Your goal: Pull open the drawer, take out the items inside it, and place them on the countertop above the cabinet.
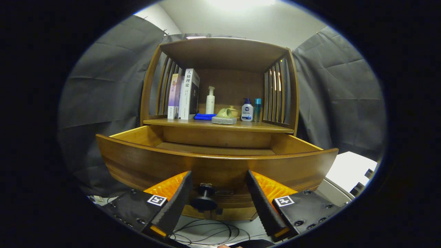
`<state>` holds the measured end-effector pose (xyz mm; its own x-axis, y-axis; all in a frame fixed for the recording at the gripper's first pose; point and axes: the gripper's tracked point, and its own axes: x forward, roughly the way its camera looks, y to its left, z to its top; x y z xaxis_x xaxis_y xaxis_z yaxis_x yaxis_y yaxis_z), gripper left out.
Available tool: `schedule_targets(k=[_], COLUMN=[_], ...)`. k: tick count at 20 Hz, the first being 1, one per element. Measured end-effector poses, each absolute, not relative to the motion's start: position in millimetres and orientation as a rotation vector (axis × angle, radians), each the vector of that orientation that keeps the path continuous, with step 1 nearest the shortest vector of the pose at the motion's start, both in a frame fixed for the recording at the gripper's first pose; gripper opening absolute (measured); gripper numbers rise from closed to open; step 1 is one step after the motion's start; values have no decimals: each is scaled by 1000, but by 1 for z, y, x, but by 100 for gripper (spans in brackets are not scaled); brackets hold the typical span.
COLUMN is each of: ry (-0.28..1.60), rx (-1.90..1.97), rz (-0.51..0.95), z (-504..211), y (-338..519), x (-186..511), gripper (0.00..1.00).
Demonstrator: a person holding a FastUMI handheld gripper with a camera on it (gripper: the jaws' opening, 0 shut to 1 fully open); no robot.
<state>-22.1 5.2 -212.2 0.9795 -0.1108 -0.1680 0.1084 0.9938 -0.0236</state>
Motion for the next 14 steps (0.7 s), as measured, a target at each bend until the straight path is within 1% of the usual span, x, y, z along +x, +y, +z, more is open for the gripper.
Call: schedule_targets(k=[8, 14], ry=[170, 154], rx=[-6, 3], rz=[-113, -115], z=[-212, -202], y=[5, 2], x=[-14, 20], gripper=[99, 100])
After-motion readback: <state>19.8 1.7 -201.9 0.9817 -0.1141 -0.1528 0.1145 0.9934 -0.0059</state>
